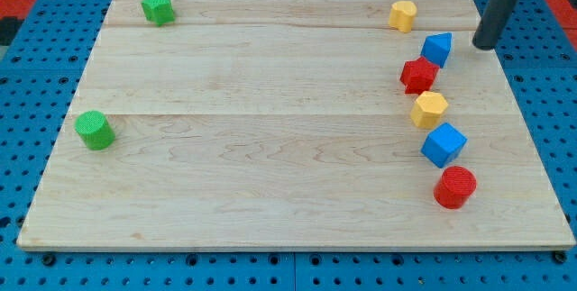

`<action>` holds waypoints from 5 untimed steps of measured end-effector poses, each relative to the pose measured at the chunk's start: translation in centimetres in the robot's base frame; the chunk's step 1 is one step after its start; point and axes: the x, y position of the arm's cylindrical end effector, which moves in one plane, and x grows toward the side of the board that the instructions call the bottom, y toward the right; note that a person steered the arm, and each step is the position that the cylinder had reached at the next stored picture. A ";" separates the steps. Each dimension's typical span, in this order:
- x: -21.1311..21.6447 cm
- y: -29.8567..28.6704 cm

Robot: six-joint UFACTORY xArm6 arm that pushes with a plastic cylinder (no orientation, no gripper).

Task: Adjust the blue triangle in between the yellow heart and red star

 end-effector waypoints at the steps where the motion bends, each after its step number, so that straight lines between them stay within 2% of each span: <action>1: -0.4 -5.8; 2: 0.3 -5.1; 3: 1.7 2.1; 4: 1.2 3.5; 5: -4.5 3.6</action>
